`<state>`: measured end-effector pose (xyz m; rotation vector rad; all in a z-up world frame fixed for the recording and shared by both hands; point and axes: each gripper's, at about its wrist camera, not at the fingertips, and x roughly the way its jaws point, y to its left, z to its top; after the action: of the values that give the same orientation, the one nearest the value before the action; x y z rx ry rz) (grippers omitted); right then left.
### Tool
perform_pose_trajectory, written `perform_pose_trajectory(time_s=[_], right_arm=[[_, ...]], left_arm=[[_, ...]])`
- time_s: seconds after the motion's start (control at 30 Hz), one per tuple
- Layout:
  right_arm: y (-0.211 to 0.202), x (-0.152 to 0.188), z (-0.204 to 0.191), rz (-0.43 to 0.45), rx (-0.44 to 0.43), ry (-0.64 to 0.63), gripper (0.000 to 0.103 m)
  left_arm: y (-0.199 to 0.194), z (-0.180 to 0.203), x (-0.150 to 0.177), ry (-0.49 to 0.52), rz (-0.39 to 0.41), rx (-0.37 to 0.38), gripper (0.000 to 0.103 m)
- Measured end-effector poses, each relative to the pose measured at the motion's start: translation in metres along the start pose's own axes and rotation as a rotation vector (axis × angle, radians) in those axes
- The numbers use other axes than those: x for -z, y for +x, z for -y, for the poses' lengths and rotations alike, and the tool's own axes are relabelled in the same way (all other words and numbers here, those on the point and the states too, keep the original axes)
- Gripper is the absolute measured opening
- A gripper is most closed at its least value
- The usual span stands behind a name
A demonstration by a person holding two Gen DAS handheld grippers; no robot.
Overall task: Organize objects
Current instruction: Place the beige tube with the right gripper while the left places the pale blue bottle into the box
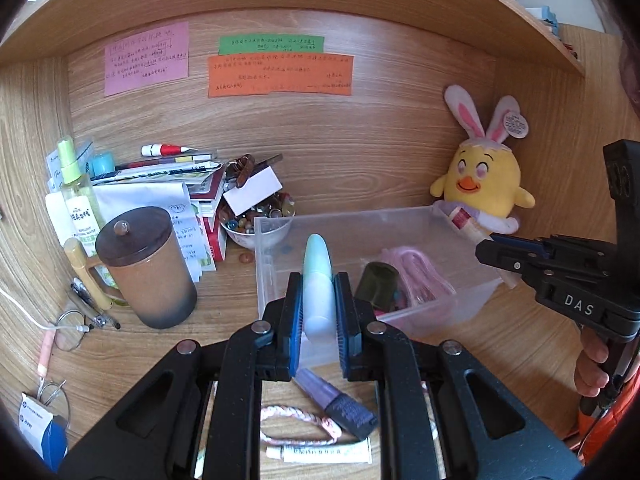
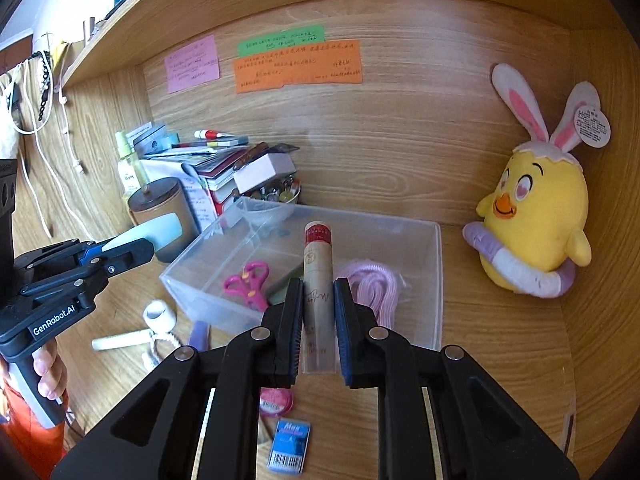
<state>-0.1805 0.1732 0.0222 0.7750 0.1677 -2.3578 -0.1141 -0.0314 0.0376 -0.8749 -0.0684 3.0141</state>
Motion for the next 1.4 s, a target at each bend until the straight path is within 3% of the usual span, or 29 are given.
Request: perform_pose_trajectory(time_s=[0.33,0.67,0.77,1.1,1.4], right_arm=[[0.043,-0.016,0.008,-0.058,0.03,0.007,0.014],[0.086,-0.006,0.017,-0.175,0.034,0.016,0.014],[0.094,-0.002,0.015,-0.199,0.035,0.007,0.014],[0.093,-0.001,0.012,-0.233,0.037,0.001,0.016],[0.059,-0.002,0.003,-0.17,0.047,-0.026,0.035]], left_arm=[[0.048,-0.004,-0.008,-0.019,-0.103,0.049,0.014],[0.083,-0.006,0.003,-0.037,-0.205,0.089,0.014],[0.088,-0.008,0.004,-0.061,-0.234,0.135,0.014],[0.074,-0.005,0.001,-0.052,-0.21,0.128,0.015],[0.048,-0.003,0.001,-0.032,-0.157,0.092,0.05]])
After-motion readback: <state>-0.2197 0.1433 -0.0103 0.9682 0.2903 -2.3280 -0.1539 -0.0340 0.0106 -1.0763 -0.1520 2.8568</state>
